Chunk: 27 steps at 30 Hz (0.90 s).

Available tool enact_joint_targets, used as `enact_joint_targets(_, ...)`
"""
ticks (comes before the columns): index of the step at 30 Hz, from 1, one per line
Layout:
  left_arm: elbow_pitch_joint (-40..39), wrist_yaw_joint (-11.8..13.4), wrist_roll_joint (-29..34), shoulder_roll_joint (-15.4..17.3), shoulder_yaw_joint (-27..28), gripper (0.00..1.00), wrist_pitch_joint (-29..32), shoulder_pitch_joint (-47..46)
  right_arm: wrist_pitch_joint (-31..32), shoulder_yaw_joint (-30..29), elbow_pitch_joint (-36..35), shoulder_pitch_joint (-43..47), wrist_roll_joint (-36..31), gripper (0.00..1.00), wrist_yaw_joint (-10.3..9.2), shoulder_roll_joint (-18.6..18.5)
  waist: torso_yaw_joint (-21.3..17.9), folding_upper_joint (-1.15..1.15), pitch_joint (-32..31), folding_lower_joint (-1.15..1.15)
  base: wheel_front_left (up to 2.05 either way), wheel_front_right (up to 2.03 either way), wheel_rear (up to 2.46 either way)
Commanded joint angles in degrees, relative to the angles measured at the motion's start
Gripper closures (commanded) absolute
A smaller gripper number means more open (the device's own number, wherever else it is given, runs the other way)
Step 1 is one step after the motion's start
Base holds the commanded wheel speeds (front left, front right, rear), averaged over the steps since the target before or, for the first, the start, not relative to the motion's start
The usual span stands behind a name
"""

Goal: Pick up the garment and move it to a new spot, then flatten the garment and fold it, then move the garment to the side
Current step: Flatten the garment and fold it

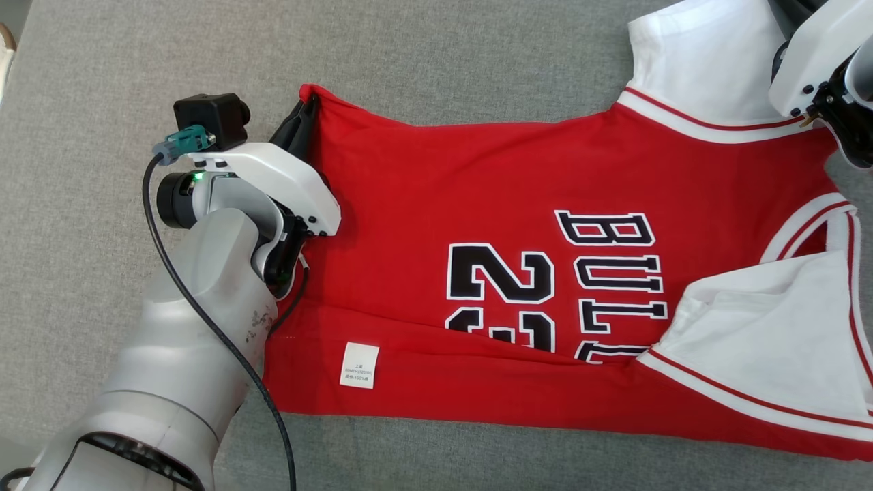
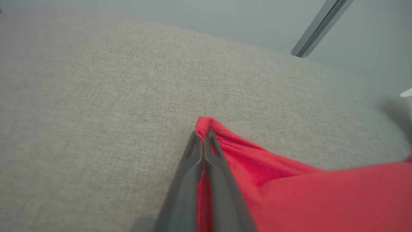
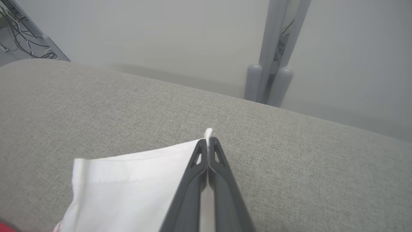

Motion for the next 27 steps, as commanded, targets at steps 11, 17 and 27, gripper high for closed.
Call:
enact_joint_targets(11,1.9,-0.2,0.6,0.6,0.6,1.0,-1.1,0.6,-4.4,4.6,-2.6,1.9,4.5,1.0,0.02,-1.0,-1.6,0.0,-4.3,0.0,0.0,0.0,0.0)
enact_joint_targets(17,1.1,0.1,1.4,1.2,1.3,1.0,-1.1,1.8,-6.1,6.5,-3.9,3.3,6.2,1.0,0.02,-1.6,-2.1,0.0,-6.4,0.0,0.0,0.0,0.0)
enact_joint_targets(27,-1.3,0.9,4.4,2.6,2.5,1.0,-1.1,5.3,-9.2,8.9,-7.6,6.1,8.6,1.0,0.02,-3.2,-3.1,0.0,-9.9,0.0,0.0,0.0,0.0)
